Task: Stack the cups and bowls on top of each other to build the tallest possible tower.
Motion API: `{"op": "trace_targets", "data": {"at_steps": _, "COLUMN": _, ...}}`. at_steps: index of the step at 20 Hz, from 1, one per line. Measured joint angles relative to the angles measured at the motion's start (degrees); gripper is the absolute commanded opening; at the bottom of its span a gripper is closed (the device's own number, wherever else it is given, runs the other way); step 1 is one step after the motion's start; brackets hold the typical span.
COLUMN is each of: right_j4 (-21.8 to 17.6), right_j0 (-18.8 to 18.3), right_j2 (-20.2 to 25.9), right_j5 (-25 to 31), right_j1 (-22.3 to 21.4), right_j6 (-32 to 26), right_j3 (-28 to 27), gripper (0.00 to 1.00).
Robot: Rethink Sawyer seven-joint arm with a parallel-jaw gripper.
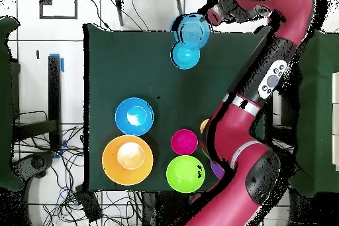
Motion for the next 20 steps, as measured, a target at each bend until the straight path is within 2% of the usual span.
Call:
{"op": "trace_targets", "data": {"at_steps": 7, "right_j4": 4.6, "right_j0": -1.1, "right_j2": -3.4, "right_j5": 0.0, "right_j1": 0.1, "right_j6": 0.0, "right_j3": 2.0, "gripper": 0.0}}
{"op": "trace_targets", "data": {"at_steps": 11, "right_j4": 9.5, "right_j0": -1.9, "right_j2": -6.7, "right_j5": 0.0, "right_j1": 0.2, "right_j6": 0.0, "right_j3": 4.4, "gripper": 0.0}}
{"op": "trace_targets", "data": {"at_steps": 20, "right_j4": 16.7, "right_j0": -3.1, "right_j2": -12.3, "right_j5": -2.0, "right_j1": 0.2, "right_j6": 0.0, "right_j3": 8.5, "gripper": 0.0}}
